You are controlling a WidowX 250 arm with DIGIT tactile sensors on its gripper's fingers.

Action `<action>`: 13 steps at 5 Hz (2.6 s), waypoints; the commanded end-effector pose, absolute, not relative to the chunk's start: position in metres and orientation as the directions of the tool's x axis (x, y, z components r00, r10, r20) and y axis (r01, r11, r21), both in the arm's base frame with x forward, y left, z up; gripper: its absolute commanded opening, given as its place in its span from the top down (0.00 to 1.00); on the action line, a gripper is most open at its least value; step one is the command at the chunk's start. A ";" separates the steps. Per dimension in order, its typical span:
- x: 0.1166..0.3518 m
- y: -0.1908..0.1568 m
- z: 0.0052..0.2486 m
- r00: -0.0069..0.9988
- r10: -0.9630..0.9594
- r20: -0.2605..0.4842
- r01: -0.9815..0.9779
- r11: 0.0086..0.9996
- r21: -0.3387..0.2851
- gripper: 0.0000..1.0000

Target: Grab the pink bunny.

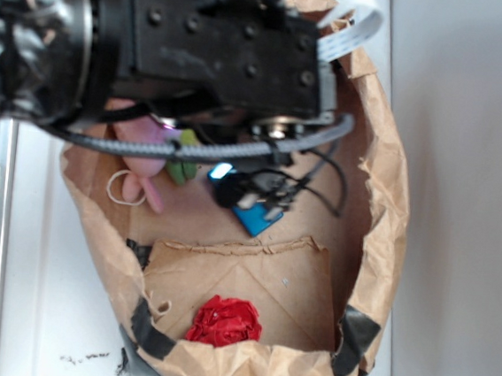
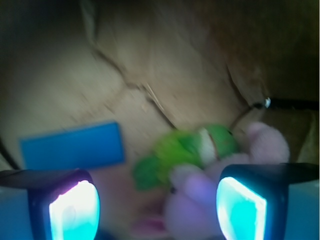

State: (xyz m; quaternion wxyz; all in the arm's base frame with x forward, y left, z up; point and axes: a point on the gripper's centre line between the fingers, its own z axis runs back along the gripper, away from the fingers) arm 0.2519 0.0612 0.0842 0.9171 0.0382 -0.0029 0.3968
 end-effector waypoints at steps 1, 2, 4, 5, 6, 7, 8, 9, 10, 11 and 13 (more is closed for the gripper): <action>0.229 0.053 0.102 0.930 0.338 0.145 -0.355 0.928 0.112 0.00; 0.241 0.053 0.098 0.959 0.240 0.150 -0.259 0.958 0.126 0.00; 0.241 0.053 0.098 0.959 0.240 0.150 -0.259 0.958 0.126 0.00; 0.241 0.053 0.098 0.959 0.240 0.150 -0.259 0.958 0.126 0.00; 0.240 0.049 0.084 0.961 0.196 0.197 -0.232 0.956 0.180 0.00; 0.248 0.049 0.064 0.948 0.222 0.227 -0.274 0.933 0.234 0.00; 0.244 0.043 0.050 0.949 0.229 0.218 -0.284 0.920 0.269 0.00; 0.240 0.037 0.050 0.951 0.210 0.227 -0.269 0.924 0.272 0.00; 0.237 0.035 0.052 0.950 0.195 0.246 -0.262 0.923 0.282 0.00; 0.234 0.035 0.052 0.948 0.196 0.250 -0.266 0.921 0.286 0.00; 0.215 0.032 0.044 0.946 0.194 0.260 -0.275 0.904 0.326 0.09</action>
